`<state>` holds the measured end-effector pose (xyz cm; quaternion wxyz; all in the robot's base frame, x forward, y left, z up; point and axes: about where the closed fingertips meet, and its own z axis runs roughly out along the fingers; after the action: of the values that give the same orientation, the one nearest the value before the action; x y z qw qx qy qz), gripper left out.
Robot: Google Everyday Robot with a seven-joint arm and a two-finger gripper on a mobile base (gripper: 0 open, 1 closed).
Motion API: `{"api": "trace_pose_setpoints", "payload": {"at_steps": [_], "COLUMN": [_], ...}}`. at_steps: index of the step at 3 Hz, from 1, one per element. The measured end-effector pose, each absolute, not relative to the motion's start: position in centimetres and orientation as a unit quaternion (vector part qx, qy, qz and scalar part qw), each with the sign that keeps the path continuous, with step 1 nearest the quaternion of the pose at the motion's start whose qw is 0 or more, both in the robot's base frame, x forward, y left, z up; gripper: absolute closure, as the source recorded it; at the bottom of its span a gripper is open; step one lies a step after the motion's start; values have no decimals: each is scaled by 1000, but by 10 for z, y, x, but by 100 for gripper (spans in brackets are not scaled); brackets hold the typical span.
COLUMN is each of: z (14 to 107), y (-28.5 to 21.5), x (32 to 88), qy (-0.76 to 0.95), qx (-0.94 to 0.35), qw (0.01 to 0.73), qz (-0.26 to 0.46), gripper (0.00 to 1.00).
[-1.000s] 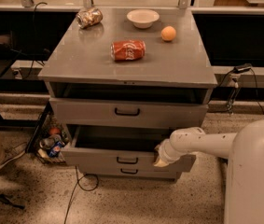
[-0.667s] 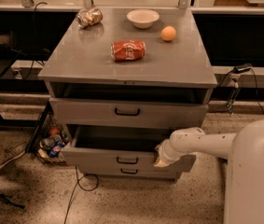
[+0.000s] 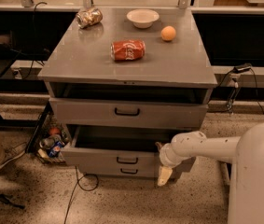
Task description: Open middle drawer
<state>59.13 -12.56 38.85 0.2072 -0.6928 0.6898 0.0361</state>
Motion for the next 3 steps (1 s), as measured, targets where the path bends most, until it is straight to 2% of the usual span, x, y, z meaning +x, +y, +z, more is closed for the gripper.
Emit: {"api": "trace_pose_setpoints", "payload": {"at_steps": [1, 2, 3], "z": [384, 382, 387], "y": [-124, -123, -125], "x": [577, 567, 554], "qy": [688, 690, 695], "qx": [-696, -696, -693], "qw": [200, 191, 187], "qz": [42, 44, 38], "gripper": [0, 13, 35]}}
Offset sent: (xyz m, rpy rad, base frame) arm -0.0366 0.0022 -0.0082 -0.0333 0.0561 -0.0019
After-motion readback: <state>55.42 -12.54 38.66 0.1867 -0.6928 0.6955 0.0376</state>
